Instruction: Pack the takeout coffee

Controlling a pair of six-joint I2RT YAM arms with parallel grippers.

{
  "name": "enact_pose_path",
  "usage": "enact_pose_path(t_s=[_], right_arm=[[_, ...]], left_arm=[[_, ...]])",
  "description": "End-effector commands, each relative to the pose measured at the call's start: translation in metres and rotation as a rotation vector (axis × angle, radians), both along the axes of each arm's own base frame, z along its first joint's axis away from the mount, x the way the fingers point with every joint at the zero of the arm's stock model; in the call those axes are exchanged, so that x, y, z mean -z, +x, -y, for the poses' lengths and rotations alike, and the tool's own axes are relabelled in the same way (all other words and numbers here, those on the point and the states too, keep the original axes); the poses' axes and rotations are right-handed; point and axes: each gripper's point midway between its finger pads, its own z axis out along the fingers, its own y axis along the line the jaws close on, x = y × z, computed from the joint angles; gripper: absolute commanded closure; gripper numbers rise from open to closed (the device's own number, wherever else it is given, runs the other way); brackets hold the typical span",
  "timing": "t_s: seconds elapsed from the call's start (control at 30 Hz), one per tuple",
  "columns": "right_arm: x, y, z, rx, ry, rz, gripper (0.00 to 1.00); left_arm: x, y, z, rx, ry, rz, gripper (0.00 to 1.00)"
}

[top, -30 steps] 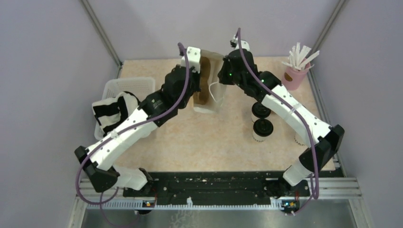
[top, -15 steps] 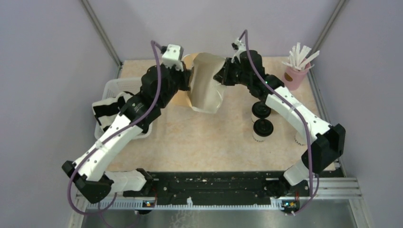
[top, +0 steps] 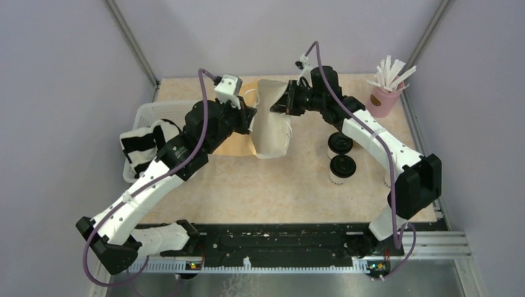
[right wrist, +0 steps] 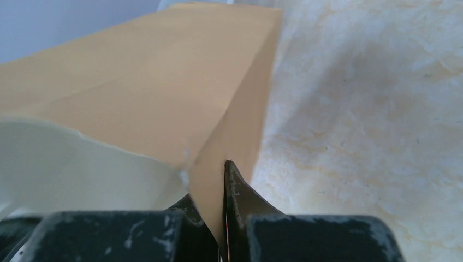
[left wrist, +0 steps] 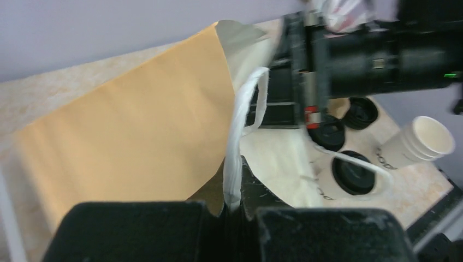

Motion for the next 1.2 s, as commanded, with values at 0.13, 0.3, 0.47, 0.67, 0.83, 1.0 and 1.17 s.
enact_pose_path(t_s=[0.13, 0.3, 0.47, 0.67, 0.83, 1.0, 1.17], right_arm=[[-0.03, -0.012, 0.035, 0.146, -0.25, 0.225, 1.0], [-0.027, -0.008, 0.041, 0.144, -0.326, 0.23, 1.0], [-0.047, -0.005, 0.047, 0.144, -0.392, 0.255, 1.0], [-0.13, -0.048, 0.043, 0.12, -0.388, 0.374, 1.0], [-0.138, -0.065, 0.041, 0.111, -0.397, 0.272, 1.0], [-0.106, -0.07, 0.04, 0.125, -0.419, 0.09, 1.0], [0.019, -0.041, 0.033, 0.082, -0.38, -0.223, 1.0]], left_arm=[[0.041, 0.003, -0.044, -0.154, -0.027, -0.102, 1.0], [0.03, 0.004, -0.04, -0.133, -0.077, -0.076, 1.0], [0.003, 0.01, -0.014, -0.044, -0.114, -0.081, 1.0], [-0.075, -0.01, -0.01, 0.018, -0.314, -0.043, 1.0], [-0.069, -0.008, -0.029, -0.126, -0.357, -0.194, 1.0], [-0.049, -0.007, -0.033, -0.202, -0.354, -0.318, 1.0], [0.109, 0.02, -0.042, -0.22, -0.204, -0.746, 1.0]])
